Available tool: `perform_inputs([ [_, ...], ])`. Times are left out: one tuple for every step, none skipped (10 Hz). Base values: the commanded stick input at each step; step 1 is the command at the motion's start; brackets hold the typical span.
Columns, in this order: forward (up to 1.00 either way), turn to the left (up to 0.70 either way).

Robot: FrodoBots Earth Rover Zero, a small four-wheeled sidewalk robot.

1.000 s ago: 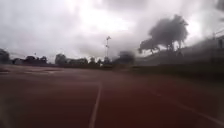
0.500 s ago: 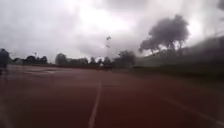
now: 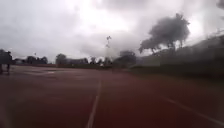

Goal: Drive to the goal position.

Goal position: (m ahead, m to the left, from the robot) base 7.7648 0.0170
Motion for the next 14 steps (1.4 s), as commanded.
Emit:
perform_inputs([
  [0.50, 0.00],
  [0.50, 0.00],
  [0.50, 0.00],
  [0.50, 0.00],
  [0.50, 0.00],
  [0.50, 0.00],
  [0.50, 0.00],
  [0.50, 0.00],
  [0.50, 0.00],
  [0.50, 0.00],
  [0.50, 0.00],
  [0.50, 0.00],
  [0.50, 0.00],
  [0.50, 0.00],
])
